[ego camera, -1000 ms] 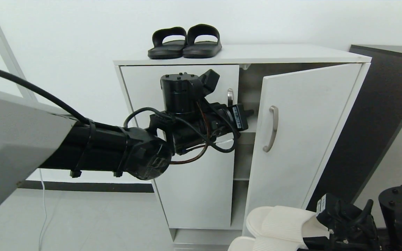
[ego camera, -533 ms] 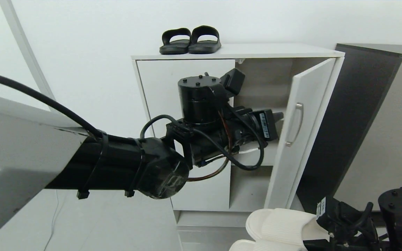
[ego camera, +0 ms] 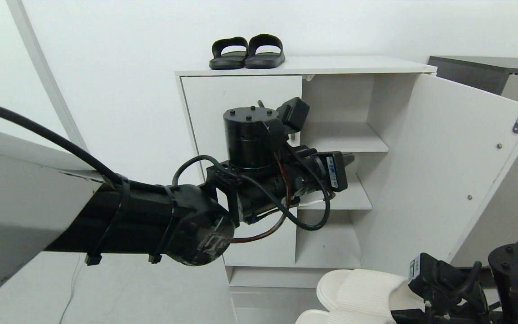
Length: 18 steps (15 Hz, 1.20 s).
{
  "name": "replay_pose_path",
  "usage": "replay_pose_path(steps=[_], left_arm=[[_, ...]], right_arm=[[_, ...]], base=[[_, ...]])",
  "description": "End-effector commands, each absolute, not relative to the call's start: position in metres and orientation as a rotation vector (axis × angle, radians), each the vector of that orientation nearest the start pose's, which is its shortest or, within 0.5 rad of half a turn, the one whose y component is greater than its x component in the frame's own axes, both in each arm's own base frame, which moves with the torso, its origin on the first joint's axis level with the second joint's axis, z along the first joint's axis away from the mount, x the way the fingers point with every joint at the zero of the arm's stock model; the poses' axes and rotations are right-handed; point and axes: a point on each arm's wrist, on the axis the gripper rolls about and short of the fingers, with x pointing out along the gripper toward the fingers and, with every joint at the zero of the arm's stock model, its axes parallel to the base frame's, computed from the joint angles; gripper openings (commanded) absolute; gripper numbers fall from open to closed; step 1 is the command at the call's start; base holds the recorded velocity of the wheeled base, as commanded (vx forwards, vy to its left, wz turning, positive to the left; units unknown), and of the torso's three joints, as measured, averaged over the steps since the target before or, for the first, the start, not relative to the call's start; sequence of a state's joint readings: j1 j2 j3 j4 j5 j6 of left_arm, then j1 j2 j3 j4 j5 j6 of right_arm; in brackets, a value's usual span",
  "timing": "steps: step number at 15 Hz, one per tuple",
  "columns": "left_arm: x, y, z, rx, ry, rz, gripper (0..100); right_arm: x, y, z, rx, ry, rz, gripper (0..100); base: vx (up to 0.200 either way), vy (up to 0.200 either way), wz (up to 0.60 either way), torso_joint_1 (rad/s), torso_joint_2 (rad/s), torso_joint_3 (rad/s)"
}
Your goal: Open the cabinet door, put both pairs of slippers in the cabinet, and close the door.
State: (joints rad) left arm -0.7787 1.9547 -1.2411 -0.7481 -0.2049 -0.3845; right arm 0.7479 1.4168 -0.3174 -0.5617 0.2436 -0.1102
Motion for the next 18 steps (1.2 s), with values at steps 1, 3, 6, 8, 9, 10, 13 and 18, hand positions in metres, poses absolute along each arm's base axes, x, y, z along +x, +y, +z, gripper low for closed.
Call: replay_pose_path(steps=[1, 3, 6, 8, 9, 10, 13, 18], left_arm=[[0.275, -0.253, 0.240, -0.358, 0.107, -0.903, 0], [0.263, -0.212, 0.265, -0.368, 0.044, -0.838, 0], [0.219, -0.150, 0.288, -0.357, -0.008, -0.736, 0], [0.179, -0.109, 0.299, -0.322, -0.029, -0.615, 0], [0.157, -0.091, 0.306, -0.317, -0.041, -0.569, 0], [0.138, -0.075, 0.309, -0.313, -0.030, -0.519, 0], [0.085, -0.036, 0.297, -0.267, -0.019, -0.378, 0], [0.035, -0.003, 0.228, -0.154, -0.027, -0.050, 0]], right_arm=[[0.137, 0.133, 0.125, -0.233, 0.472, 0.989, 0], [0.147, 0.135, 0.132, -0.210, 0.428, 0.949, 0], [0.173, 0.147, 0.138, -0.134, 0.392, 0.834, 0], [0.202, 0.167, 0.143, -0.073, 0.333, 0.656, 0], [0.216, 0.176, 0.141, -0.058, 0.313, 0.561, 0], [0.229, 0.185, 0.139, -0.039, 0.293, 0.492, 0], [0.259, 0.204, 0.127, -0.002, 0.269, 0.265, 0], [0.275, 0.212, 0.119, -0.020, 0.241, 0.082, 0]], base=[[0.000, 0.000, 0.00, 0.000, 0.00, 0.000], [0.000, 0.000, 0.00, 0.000, 0.00, 0.000], [0.000, 0.000, 0.00, 0.000, 0.00, 0.000], [0.000, 0.000, 0.00, 0.000, 0.00, 0.000], [0.000, 0.000, 0.00, 0.000, 0.00, 0.000], [0.000, 0.000, 0.00, 0.000, 0.00, 0.000], [0.000, 0.000, 0.00, 0.000, 0.00, 0.000], [0.000, 0.000, 0.00, 0.000, 0.00, 0.000]])
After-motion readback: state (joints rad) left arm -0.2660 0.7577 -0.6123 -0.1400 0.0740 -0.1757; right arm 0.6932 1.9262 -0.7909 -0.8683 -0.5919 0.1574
